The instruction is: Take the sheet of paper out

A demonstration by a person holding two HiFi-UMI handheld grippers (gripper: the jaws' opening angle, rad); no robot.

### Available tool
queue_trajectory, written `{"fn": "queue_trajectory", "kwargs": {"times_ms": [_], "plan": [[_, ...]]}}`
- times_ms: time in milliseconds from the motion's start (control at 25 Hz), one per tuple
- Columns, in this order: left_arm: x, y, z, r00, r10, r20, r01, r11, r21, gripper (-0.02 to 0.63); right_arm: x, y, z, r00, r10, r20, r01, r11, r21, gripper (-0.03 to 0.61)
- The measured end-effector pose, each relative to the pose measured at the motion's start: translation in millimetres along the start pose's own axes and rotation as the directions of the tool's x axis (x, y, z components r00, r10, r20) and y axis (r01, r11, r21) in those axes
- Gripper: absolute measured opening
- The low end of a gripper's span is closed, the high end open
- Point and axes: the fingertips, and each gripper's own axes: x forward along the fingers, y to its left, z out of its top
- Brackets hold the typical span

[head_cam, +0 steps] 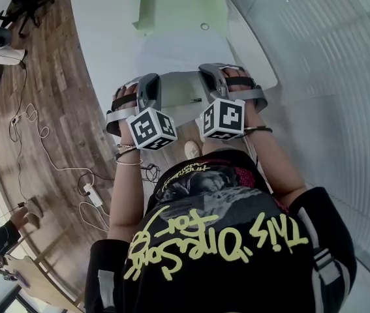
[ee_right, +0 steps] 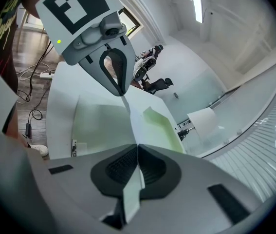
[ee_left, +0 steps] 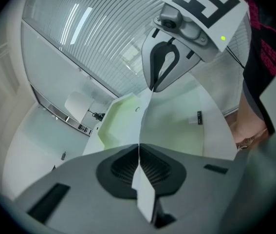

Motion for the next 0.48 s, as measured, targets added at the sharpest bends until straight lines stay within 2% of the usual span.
{"fn": "queue_trajectory", "kwargs": {"times_ms": [480], "plan": [[-15.4,14.7,6.5,0.998,0.067,0.019,-0.067,0.998,-0.005,0.012,-15.9,-14.2,9.2,0.997,-0.067,0.023,0.068,0.997,-0.044,0.009]]}}
